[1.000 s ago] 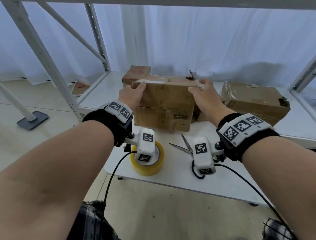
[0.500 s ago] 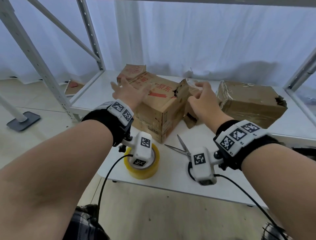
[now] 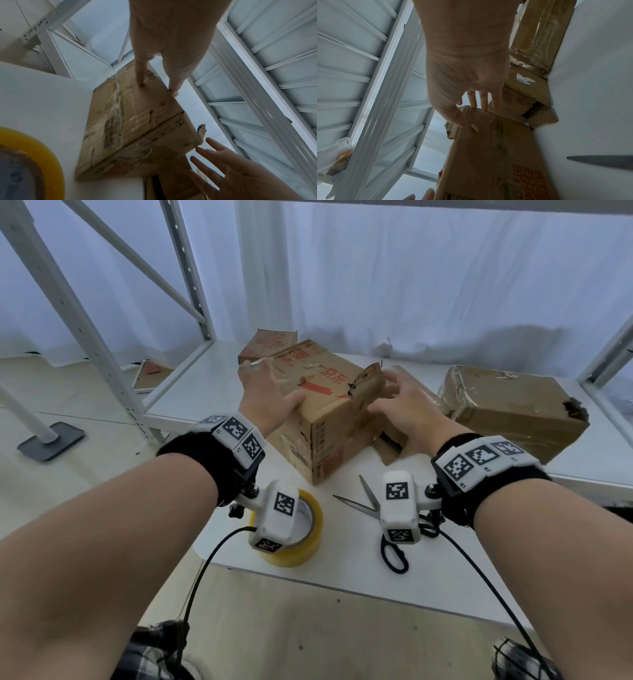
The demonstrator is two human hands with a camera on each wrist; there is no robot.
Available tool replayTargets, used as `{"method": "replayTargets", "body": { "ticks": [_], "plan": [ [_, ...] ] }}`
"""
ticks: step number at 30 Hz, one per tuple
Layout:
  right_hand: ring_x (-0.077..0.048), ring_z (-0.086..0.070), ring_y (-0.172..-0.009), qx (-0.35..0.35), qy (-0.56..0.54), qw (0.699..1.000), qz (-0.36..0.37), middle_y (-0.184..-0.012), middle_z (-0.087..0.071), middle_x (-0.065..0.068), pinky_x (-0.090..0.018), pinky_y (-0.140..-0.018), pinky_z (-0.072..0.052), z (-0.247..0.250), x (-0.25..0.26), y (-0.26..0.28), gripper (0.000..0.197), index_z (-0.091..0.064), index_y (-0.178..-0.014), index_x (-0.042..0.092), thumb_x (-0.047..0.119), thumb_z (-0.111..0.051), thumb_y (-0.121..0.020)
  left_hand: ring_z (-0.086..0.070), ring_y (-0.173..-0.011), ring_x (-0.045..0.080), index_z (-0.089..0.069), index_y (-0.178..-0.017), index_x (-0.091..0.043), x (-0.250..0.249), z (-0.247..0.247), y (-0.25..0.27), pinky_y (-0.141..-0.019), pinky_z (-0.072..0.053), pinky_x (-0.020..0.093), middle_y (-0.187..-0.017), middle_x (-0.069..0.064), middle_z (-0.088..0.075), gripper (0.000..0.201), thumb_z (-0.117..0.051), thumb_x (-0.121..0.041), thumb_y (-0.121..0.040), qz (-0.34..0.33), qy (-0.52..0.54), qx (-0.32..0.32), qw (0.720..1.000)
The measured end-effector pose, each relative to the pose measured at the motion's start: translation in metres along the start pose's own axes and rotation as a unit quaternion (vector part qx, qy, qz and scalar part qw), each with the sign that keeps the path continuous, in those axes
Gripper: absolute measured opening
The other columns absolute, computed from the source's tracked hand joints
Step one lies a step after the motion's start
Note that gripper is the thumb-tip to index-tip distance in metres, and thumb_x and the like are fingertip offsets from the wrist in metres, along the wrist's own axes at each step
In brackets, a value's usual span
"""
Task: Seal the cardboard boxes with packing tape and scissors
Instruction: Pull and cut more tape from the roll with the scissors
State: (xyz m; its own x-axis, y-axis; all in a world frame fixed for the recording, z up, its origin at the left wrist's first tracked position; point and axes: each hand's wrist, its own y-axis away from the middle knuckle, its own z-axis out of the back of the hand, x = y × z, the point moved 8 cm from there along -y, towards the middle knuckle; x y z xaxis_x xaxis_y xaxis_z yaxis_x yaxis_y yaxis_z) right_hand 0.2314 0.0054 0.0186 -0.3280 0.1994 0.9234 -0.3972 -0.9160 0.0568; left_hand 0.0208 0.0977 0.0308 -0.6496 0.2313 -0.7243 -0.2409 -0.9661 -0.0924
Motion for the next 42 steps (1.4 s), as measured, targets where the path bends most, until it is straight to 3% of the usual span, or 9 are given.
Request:
{"method": "replayTargets", "body": {
  "ticks": [6,10,13,16,22,27,31,39,42],
  "plan": [
    [-0.014,-0.057,-0.097,-0.078,0.009,0.996,0.047,-0.113,-0.052,-0.005,-0.016,-0.066,-0.048,0.002,0.018,-0.005,0.038,-0.046,-0.119,0.020,0.008,-0.060,-0.086,-0.021,-0.143,0.027,-0.041,-0.142,-0.022,-0.020,0.001,0.011,-0.117,-0.021,0.042,-0.153,0.011,-0.017,0.067,-0.061,-0.053,-0.086,-0.060,-0.059,0.010,0.996],
    [-0.016,-0.046,-0.112,-0.078,0.017,0.997,0.021,-0.134,-0.039,-0.007,-0.015,-0.070,-0.040,0.002,0.010,-0.007,0.059,-0.036,-0.139,0.018,0.012,-0.062,-0.086,-0.003,-0.147,0.028,-0.039,-0.143,-0.039,-0.032,-0.023,0.020,-0.117,-0.005,0.056,-0.160,0.001,-0.011,0.067,-0.053,-0.066,-0.084,-0.130,-0.239,0.091,0.958],
    [-0.015,-0.041,-0.115,-0.054,0.019,0.998,-0.007,-0.146,-0.033,-0.008,-0.012,-0.065,-0.037,0.003,-0.002,-0.006,0.070,-0.024,-0.148,0.017,0.011,-0.062,-0.088,-0.017,-0.144,0.025,-0.038,-0.146,-0.030,-0.035,-0.030,0.024,-0.117,-0.012,0.046,-0.156,0.004,-0.026,0.058,-0.053,-0.048,-0.092,-0.168,-0.242,0.127,0.947],
    [-0.019,-0.043,-0.124,-0.041,0.028,0.999,-0.010,-0.149,-0.032,-0.008,-0.019,-0.081,-0.038,0.005,-0.003,-0.003,0.074,-0.019,-0.151,0.018,0.012,-0.060,-0.090,-0.024,-0.141,0.025,-0.042,-0.144,-0.027,-0.034,-0.023,0.024,-0.116,-0.016,0.043,-0.152,0.007,-0.033,0.050,-0.054,-0.032,-0.096,-0.188,-0.216,0.133,0.949],
    [-0.019,-0.050,-0.120,0.037,0.016,0.999,0.031,-0.132,-0.051,-0.004,-0.031,-0.096,-0.042,-0.018,0.013,0.002,0.051,-0.043,-0.140,0.020,0.016,-0.060,-0.092,-0.029,-0.140,0.027,-0.049,-0.139,-0.028,-0.008,0.001,0.022,-0.117,-0.020,0.048,-0.149,0.005,-0.039,0.046,-0.054,-0.014,-0.095,-0.209,-0.196,0.133,0.949],
    [-0.021,-0.059,-0.093,0.044,0.019,0.996,0.071,-0.099,-0.063,-0.007,-0.033,-0.085,-0.049,-0.032,0.022,0.010,0.007,-0.061,-0.095,0.017,0.017,-0.066,-0.089,-0.050,-0.122,0.024,-0.064,-0.122,-0.016,-0.007,0.014,0.025,-0.107,-0.037,0.047,-0.127,0.006,-0.058,0.032,-0.061,-0.015,-0.090,-0.225,-0.146,0.100,0.958],
    [-0.019,-0.064,-0.086,0.063,0.051,0.992,0.101,-0.092,-0.068,-0.008,-0.030,-0.085,-0.052,-0.036,0.028,0.022,0.008,-0.065,-0.080,0.016,0.017,-0.072,-0.085,-0.055,-0.108,0.016,-0.065,-0.112,-0.018,-0.014,0.006,0.029,-0.100,-0.044,0.041,-0.114,0.000,-0.058,0.029,-0.066,-0.033,-0.088,-0.196,-0.091,0.103,0.971],
    [-0.017,-0.064,-0.090,0.084,0.042,0.995,0.039,-0.090,-0.069,-0.007,-0.027,-0.080,-0.057,-0.033,0.020,0.045,0.027,-0.071,-0.091,0.001,0.027,-0.062,-0.093,-0.045,-0.109,0.020,-0.050,-0.070,-0.036,-0.016,-0.006,0.032,-0.104,-0.033,0.049,-0.103,-0.008,-0.048,0.024,-0.063,-0.051,-0.084,-0.133,-0.094,0.101,0.981],
    [-0.025,-0.066,-0.088,0.036,0.054,0.997,0.033,-0.090,-0.070,-0.014,-0.039,-0.083,-0.057,-0.033,0.023,0.050,0.028,-0.069,-0.085,0.001,0.028,-0.065,-0.090,-0.044,-0.105,0.020,-0.047,-0.071,-0.035,-0.018,-0.005,0.038,-0.102,-0.035,0.048,-0.102,-0.007,-0.047,0.024,-0.062,-0.048,-0.086,-0.133,-0.096,0.100,0.981]
  ]
}}
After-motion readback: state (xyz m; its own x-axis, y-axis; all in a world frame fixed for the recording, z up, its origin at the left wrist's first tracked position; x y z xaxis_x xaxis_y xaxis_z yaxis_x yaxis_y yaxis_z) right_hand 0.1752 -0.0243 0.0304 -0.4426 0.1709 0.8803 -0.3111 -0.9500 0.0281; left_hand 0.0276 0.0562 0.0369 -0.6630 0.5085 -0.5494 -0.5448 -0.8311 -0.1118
